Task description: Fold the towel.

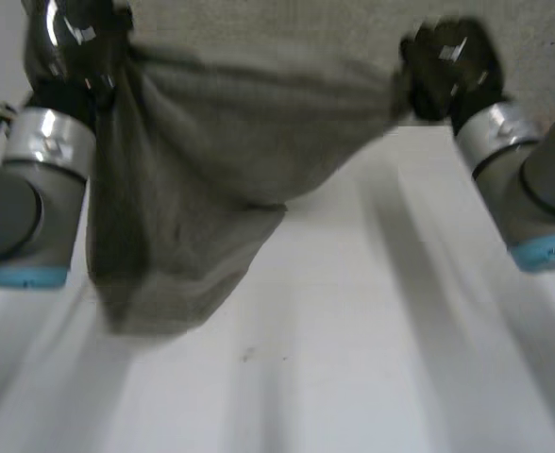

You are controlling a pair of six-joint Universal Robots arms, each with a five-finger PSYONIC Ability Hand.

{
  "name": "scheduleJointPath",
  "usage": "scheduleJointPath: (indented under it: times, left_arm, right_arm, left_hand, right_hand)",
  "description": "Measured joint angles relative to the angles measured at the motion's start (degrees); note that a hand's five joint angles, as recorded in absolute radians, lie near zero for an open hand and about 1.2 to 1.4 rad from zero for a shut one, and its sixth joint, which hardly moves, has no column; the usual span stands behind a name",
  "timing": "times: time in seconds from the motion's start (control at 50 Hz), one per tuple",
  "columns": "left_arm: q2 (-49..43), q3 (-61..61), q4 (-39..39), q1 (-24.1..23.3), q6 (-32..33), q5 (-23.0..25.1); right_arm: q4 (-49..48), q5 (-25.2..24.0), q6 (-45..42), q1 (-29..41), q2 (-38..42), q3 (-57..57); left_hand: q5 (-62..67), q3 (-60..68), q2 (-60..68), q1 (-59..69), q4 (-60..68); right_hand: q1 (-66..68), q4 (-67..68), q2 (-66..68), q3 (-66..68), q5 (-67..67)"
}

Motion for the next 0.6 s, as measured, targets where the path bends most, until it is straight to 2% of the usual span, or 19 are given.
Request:
scheduleJointPath:
  times: [0.12,0.24,0.44,0.6]
  left_arm:
    - [-0.8,-12.8,-2.2,-1.9,-0.1,3.2]
    - [-4.1,-18.8,-6.6,-6.3,-0.1,6.6]
    - [-7.2,-16.2,-9.4,-10.5,-0.2,7.8]
    - [-13.4,-7.6,-8.9,-15.9,-0.2,7.6]
  right_arm:
    - [18.9,-3.4,-1.5,0.0,4.2,2.7]
    - [27.7,-2.7,-3.9,-1.7,6.3,4.7]
    - [26.9,-2.0,-4.7,-5.5,5.8,8.7]
    - [19.5,-0.6,-4.7,-9.5,6.5,8.9]
  left_hand:
    - [-2.9,-3.8,-3.6,-1.7,-3.9]
    - [-11.1,-11.9,-11.8,-10.2,-12.0]
    - [-12.9,-13.6,-13.5,-11.9,-13.7]
    - [-13.5,-14.3,-14.2,-12.6,-14.4]
  right_hand:
    - [0.0,0.0,0.0,0.0,0.9]
    - [0.0,0.0,0.0,0.0,0.9]
    - [0.0,0.0,0.0,0.0,0.9]
    - [0.0,0.0,0.0,0.0,0.9]
